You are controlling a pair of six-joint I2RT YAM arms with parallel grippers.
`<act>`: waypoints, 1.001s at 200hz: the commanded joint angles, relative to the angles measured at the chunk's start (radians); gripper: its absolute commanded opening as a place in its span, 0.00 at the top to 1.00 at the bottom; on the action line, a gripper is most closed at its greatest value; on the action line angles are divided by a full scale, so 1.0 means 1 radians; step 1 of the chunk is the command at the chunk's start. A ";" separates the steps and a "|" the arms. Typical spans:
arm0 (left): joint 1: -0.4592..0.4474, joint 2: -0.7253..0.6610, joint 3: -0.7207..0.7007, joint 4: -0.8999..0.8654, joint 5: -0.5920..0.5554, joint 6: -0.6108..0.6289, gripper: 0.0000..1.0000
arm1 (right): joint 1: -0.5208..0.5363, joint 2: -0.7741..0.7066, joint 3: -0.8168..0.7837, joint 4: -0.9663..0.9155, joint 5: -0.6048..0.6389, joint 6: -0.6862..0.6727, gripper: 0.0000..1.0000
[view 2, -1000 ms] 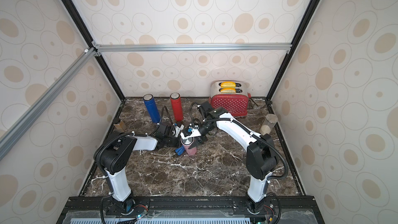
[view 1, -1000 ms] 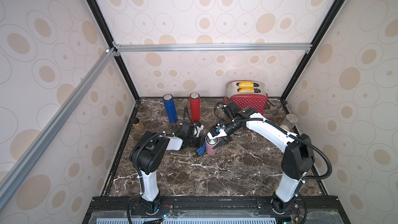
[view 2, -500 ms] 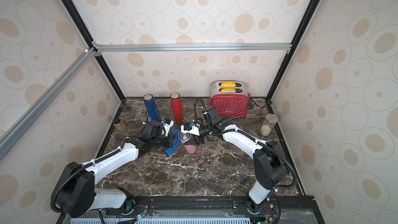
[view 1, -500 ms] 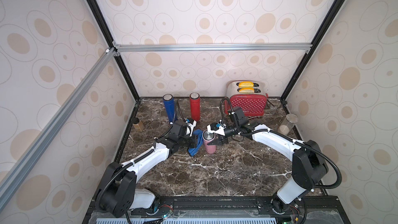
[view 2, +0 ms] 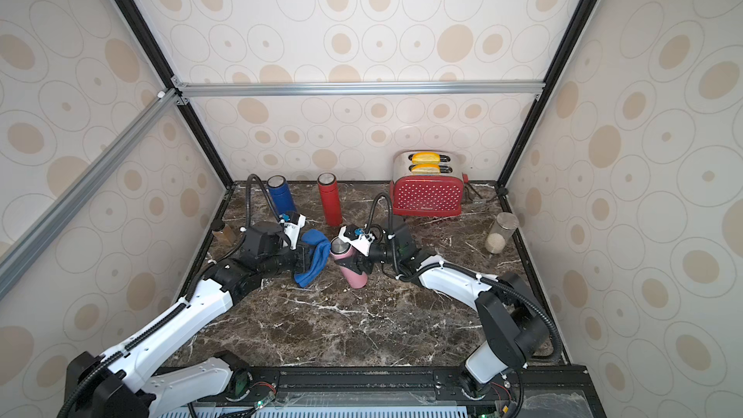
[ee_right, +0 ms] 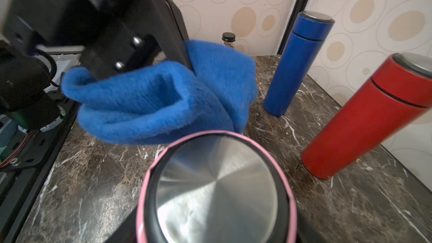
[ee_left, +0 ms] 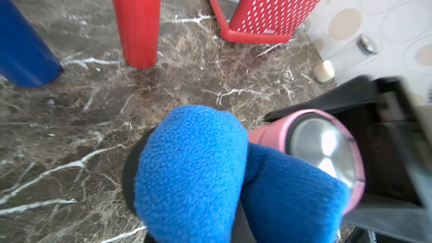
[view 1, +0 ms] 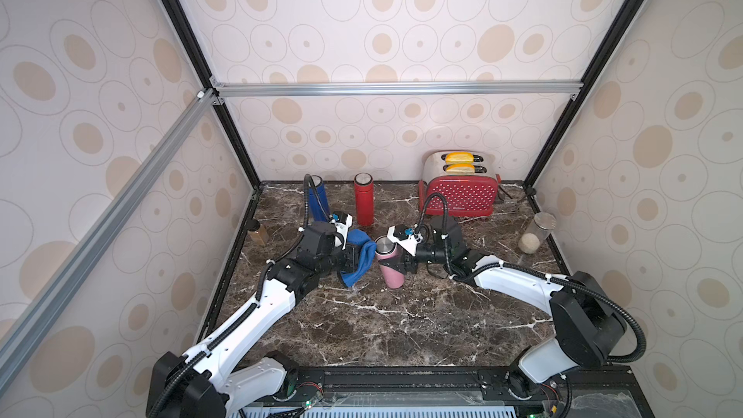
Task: Wipe the surface of the thermos
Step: Wipe the dirt from the surface of the thermos.
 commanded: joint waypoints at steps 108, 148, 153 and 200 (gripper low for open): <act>-0.083 0.288 0.278 -0.026 0.049 0.023 1.00 | 0.102 0.069 -0.155 0.045 0.272 0.114 1.00; -0.085 0.374 0.367 -0.035 0.042 0.043 1.00 | 0.127 0.053 -0.211 0.113 0.303 0.123 1.00; -0.085 0.383 0.379 -0.041 0.043 0.045 1.00 | 0.126 0.048 -0.218 0.119 0.308 0.126 1.00; -0.102 0.355 0.345 -0.052 0.049 0.034 1.00 | 0.122 0.019 -0.240 0.137 0.368 0.159 1.00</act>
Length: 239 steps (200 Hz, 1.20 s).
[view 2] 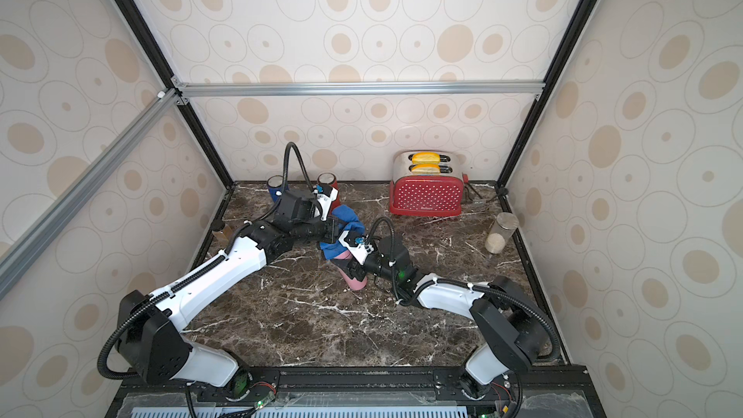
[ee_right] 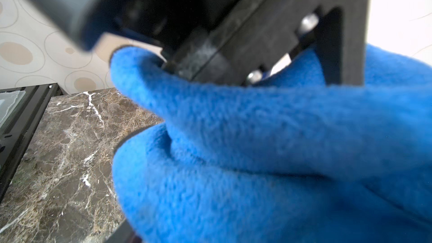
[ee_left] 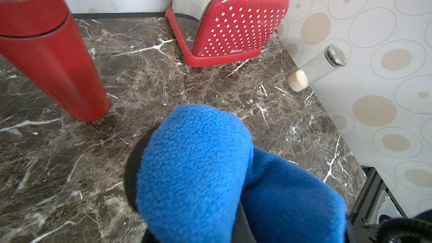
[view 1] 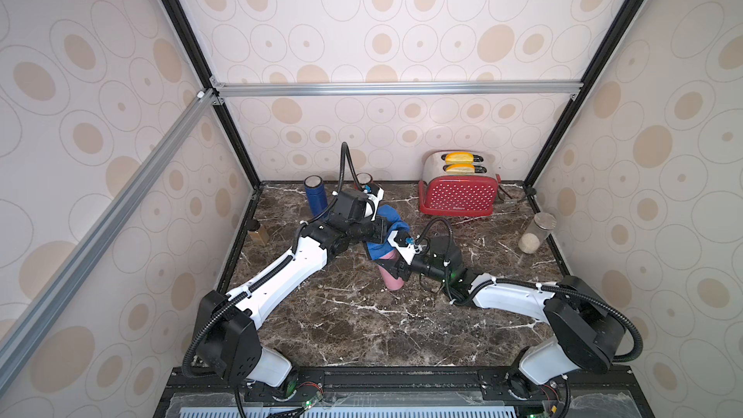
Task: Wipe the surface of the thermos
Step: Wipe the dirt from the surface of the thermos.
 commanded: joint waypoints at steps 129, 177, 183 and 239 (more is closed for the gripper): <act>-0.090 -0.090 -0.125 -0.067 -0.065 0.003 1.00 | -0.039 -0.013 -0.078 -0.216 0.069 0.011 1.00; -0.077 0.106 0.064 -0.052 -0.022 0.051 1.00 | -0.031 -0.052 -0.130 -0.192 0.082 0.020 1.00; -0.078 0.118 0.075 -0.052 -0.024 0.053 1.00 | -0.030 -0.059 -0.135 -0.194 0.087 0.022 1.00; -0.083 0.016 -0.053 -0.040 -0.025 0.018 1.00 | -0.031 -0.101 -0.127 -0.244 0.135 0.013 1.00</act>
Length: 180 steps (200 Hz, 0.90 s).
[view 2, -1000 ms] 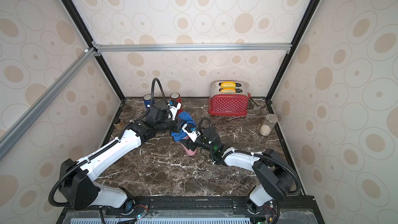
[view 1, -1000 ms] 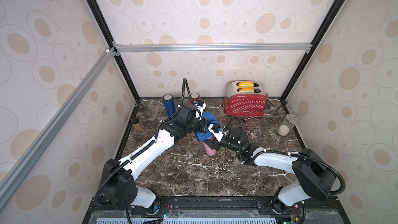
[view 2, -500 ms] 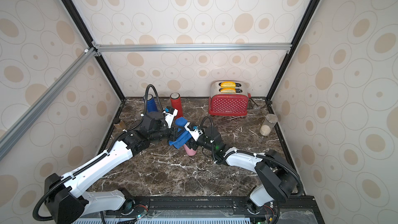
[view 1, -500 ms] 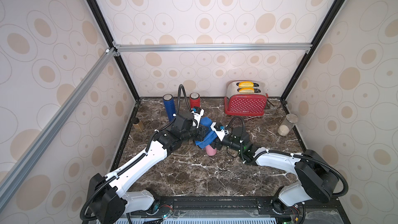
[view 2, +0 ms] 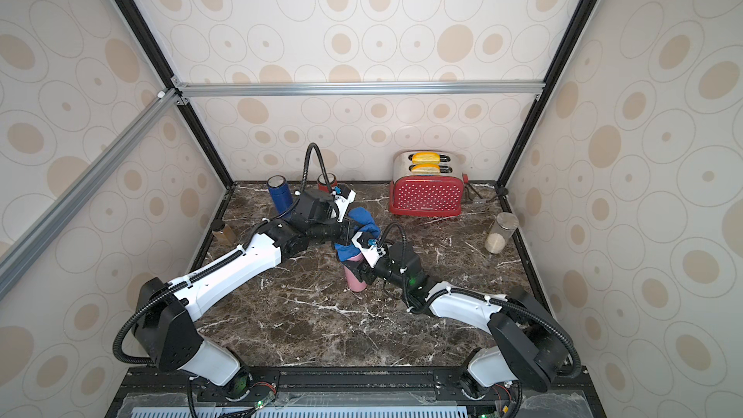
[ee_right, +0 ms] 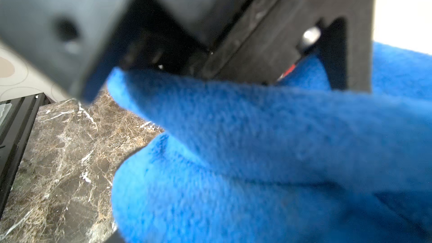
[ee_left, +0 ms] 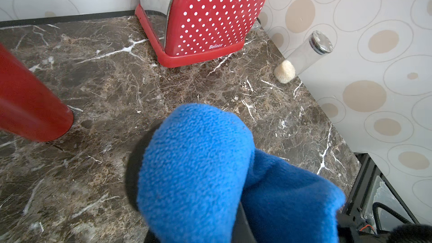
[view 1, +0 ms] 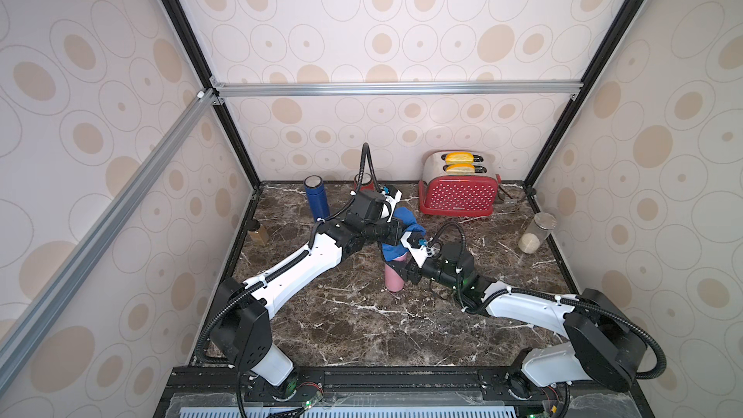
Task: Wipe the surface of the thermos
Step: Wipe the dirt from the surface of the thermos.
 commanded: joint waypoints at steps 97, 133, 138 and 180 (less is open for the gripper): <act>-0.032 -0.448 -0.466 -0.085 -0.199 -0.055 1.00 | -0.030 -0.034 0.015 -0.245 0.241 0.021 1.00; -0.025 -0.426 -0.561 0.103 -0.213 -0.052 1.00 | -0.103 -0.102 0.047 -0.283 0.202 0.067 1.00; -0.021 -0.422 -0.586 0.156 -0.202 -0.051 1.00 | -0.109 -0.112 0.055 -0.294 0.200 0.061 1.00; 0.102 -0.311 -0.775 0.692 0.024 -0.176 1.00 | -0.114 -0.226 0.197 -0.475 0.220 0.014 1.00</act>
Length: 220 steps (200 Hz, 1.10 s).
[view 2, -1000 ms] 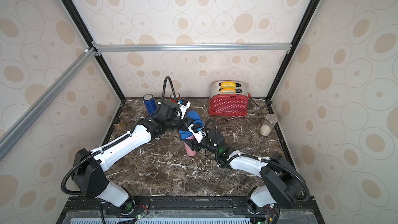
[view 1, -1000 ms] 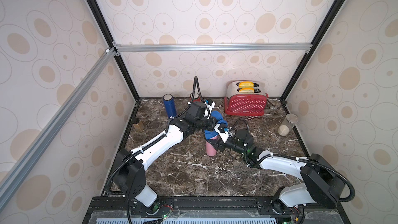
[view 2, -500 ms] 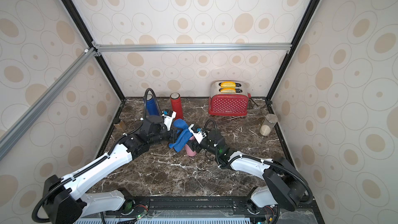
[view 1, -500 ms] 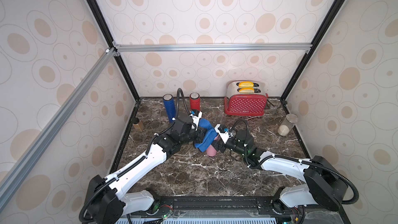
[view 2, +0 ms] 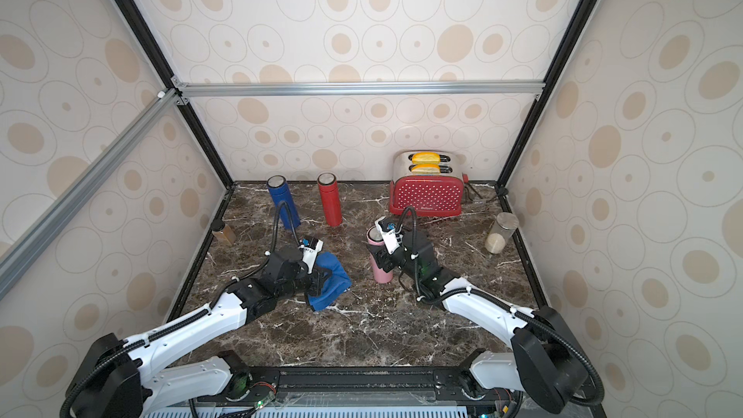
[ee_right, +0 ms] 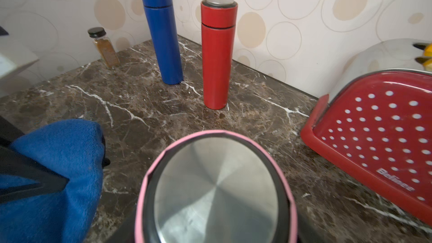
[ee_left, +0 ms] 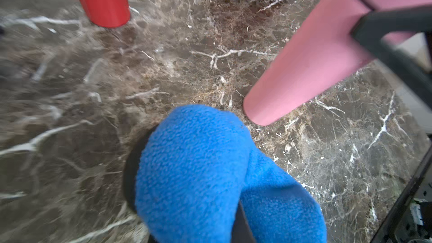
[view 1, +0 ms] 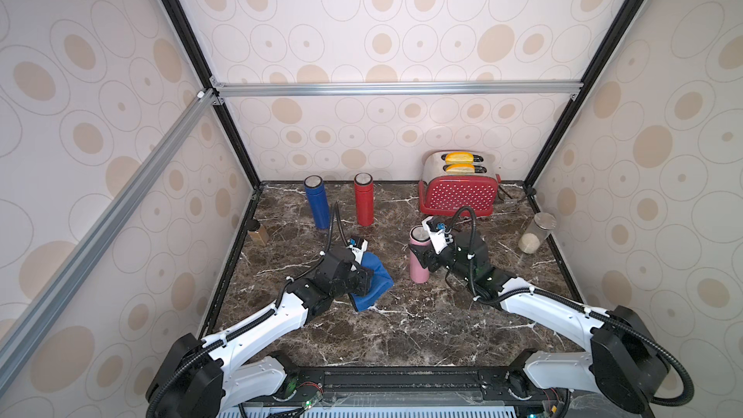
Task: Wipe the surface of the thermos
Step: Wipe the dirt from the surface of the thermos.
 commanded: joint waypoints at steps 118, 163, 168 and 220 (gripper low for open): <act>0.098 0.539 -0.031 1.368 0.332 -0.688 1.00 | 0.001 -0.116 0.421 -0.098 -0.126 0.096 1.00; 0.095 0.528 0.003 1.372 0.337 -0.710 1.00 | 0.001 -0.063 0.422 -0.060 -0.169 0.129 1.00; 0.095 0.522 0.008 1.372 0.340 -0.712 1.00 | 0.002 -0.058 0.417 -0.052 -0.171 0.137 1.00; 0.095 0.472 0.040 1.372 0.354 -0.708 1.00 | 0.006 -0.041 0.367 0.033 -0.214 0.228 1.00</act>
